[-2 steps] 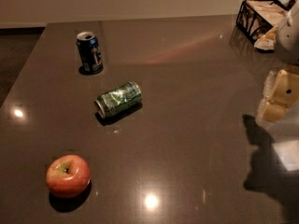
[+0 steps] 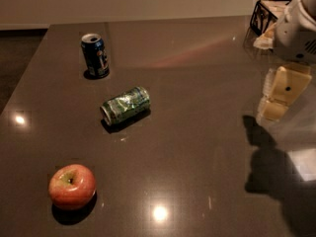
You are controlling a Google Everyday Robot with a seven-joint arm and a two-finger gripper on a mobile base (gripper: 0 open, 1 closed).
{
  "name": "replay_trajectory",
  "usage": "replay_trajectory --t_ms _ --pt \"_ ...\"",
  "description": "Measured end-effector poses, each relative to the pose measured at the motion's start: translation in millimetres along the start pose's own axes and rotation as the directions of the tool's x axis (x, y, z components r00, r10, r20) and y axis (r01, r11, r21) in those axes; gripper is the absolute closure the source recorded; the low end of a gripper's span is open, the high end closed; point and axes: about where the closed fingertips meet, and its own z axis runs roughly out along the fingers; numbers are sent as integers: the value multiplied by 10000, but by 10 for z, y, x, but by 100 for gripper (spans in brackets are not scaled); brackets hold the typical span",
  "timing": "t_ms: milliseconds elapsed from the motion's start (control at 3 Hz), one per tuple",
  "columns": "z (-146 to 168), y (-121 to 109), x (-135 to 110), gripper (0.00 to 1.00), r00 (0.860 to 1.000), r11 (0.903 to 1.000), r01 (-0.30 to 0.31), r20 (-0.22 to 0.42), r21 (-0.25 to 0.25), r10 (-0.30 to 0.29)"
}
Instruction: Pick green can
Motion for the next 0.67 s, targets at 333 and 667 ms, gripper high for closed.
replay_trajectory --t_ms 333,667 --pt "196 -137 -420 0 9953 9959 850 479 -296 -836" --pt "543 -277 -1038 0 9706 9731 2222 1084 -603 -2149"
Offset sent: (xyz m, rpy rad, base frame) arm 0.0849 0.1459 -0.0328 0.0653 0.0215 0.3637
